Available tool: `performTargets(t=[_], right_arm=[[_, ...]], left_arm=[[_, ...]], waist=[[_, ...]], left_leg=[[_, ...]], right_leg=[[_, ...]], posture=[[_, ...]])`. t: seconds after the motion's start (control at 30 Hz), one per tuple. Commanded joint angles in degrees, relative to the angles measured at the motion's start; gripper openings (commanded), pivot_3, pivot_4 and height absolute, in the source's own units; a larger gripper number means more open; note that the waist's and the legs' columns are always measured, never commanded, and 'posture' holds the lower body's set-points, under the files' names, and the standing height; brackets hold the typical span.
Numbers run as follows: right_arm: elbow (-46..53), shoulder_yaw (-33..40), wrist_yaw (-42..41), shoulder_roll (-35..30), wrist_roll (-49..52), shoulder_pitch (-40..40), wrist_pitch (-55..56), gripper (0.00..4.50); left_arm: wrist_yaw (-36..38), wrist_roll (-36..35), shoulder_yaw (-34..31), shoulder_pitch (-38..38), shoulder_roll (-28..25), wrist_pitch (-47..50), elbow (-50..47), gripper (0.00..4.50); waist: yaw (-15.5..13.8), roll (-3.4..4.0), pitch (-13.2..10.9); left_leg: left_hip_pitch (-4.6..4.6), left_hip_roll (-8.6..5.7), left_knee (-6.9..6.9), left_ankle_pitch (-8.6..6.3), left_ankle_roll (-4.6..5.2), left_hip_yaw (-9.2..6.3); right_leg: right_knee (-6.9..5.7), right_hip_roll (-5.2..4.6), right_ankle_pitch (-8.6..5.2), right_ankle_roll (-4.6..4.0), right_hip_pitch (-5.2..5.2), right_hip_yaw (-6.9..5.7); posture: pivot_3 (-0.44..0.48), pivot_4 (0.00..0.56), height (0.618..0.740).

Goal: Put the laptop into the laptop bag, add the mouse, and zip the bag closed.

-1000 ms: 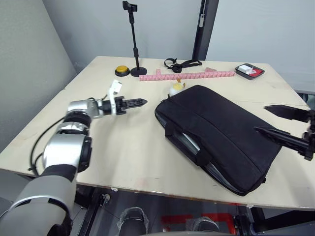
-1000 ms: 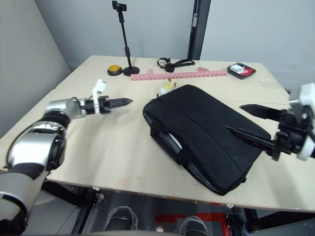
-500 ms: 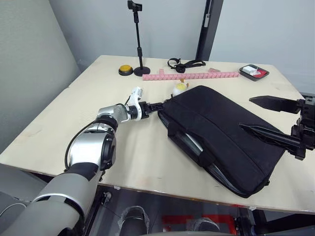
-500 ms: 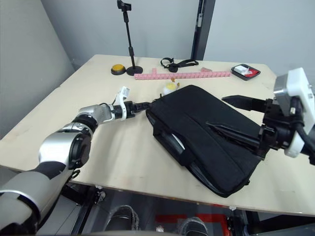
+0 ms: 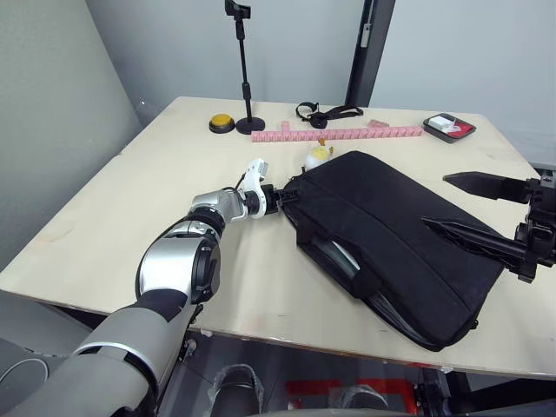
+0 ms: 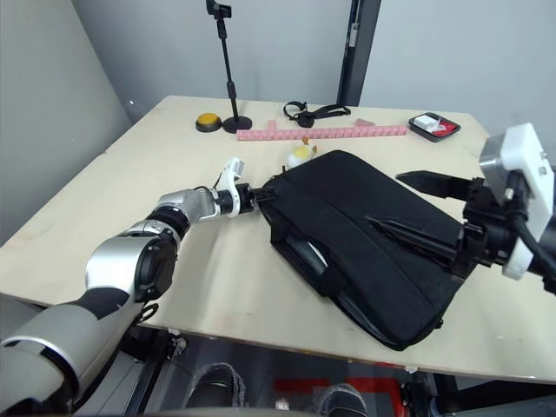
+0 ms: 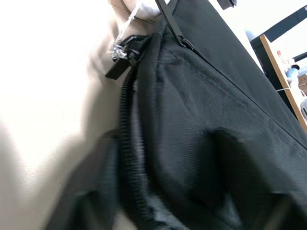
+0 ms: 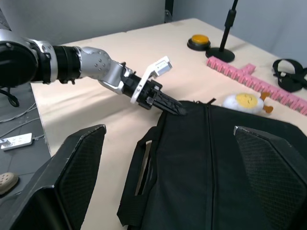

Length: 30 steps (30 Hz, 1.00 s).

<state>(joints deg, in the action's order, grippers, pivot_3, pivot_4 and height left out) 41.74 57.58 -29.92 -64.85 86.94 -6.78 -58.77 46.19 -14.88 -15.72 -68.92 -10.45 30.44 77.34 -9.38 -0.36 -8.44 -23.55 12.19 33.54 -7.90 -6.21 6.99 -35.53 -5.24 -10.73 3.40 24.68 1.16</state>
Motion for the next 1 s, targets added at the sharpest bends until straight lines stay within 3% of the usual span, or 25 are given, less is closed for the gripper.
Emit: performTargets(t=[0.03, 0.13, 0.17, 0.43, 0.6, 0.77, 1.0], right_arm=[[-1.2, 2.4, -1.5, 3.0, -3.9, -4.3, 0.1, 4.5], [-3.5, 2.4, -4.2, 5.4, -7.2, -8.8, 0.0, 4.5], [-4.5, 2.4, -5.5, 6.2, -8.5, -10.4, 0.1, 4.5], [-18.5, -0.7, -16.5, 9.0, -15.3, -23.8, -4.5, 4.5], [-25.2, -8.2, -18.5, 13.2, -20.0, -24.4, -3.4, 4.5], [-26.0, -15.3, -17.7, 16.7, -23.6, -23.2, -2.6, 4.5], [-28.2, -15.9, -20.8, 17.7, -27.5, -26.2, -1.1, 4.5]], left_arm=[[2.4, 0.8, -0.2, -1.1, -0.7, 0.6, -0.6, 1.18], [1.2, 2.2, 0.8, -0.8, -1.3, -0.7, -0.8, 0.15], [0.8, 2.4, 0.8, -0.8, -1.3, -1.0, -0.9, 0.01], [13.1, 6.8, 7.3, 0.0, -3.8, -3.0, -4.7, 0.01], [17.0, 4.7, 7.0, 0.8, -4.4, -0.5, -8.1, 0.01], [19.2, 3.5, 7.1, 3.2, -5.1, 2.4, -13.3, 0.01], [19.3, 1.4, 7.3, 7.6, -6.5, 7.5, -21.9, 0.01]], waist=[[-0.1, 0.0, 0.0], [0.0, 0.0, 0.0], [0.1, 0.01, 0.0], [0.7, 0.02, 0.0], [0.7, 0.06, 0.0], [0.7, 0.1, 0.0], [0.8, 0.11, 0.0]], left_leg=[[-0.09, 0.0, 0.01, 0.0, 0.02, -0.05], [-0.34, -0.07, 0.0, -0.02, 0.1, -0.11], [-0.36, -0.07, 0.01, -0.04, 0.12, -0.12], [-0.37, -0.05, -0.12, -0.06, 0.08, -0.14], [-0.39, -0.03, -0.25, -0.06, 0.06, -0.14], [-0.46, -0.05, -0.27, -0.05, 0.08, -0.16], [-0.4, -0.02, -0.23, -0.05, 0.08, -0.16]], right_leg=[[0.05, -0.01, 0.0, 0.0, 0.01, -0.03], [0.17, -0.05, 0.02, -0.01, 0.12, -0.21], [0.2, -0.05, 0.02, -0.01, 0.13, -0.24], [0.35, -0.09, 0.01, 0.01, 0.12, -0.29], [0.45, -0.08, 0.01, 0.01, 0.13, -0.37], [0.46, -0.08, 0.02, 0.0, 0.17, -0.41], [0.43, -0.09, 0.02, -0.02, 0.12, -0.4]], posture=[[0.0, 0.15, 0.739], [0.0, 0.15, 0.739], [0.0, 0.15, 0.739], [0.0, 0.15, 0.739], [0.0, 0.15, 0.739], [0.0, 0.15, 0.739], [0.0, 0.15, 0.739]])
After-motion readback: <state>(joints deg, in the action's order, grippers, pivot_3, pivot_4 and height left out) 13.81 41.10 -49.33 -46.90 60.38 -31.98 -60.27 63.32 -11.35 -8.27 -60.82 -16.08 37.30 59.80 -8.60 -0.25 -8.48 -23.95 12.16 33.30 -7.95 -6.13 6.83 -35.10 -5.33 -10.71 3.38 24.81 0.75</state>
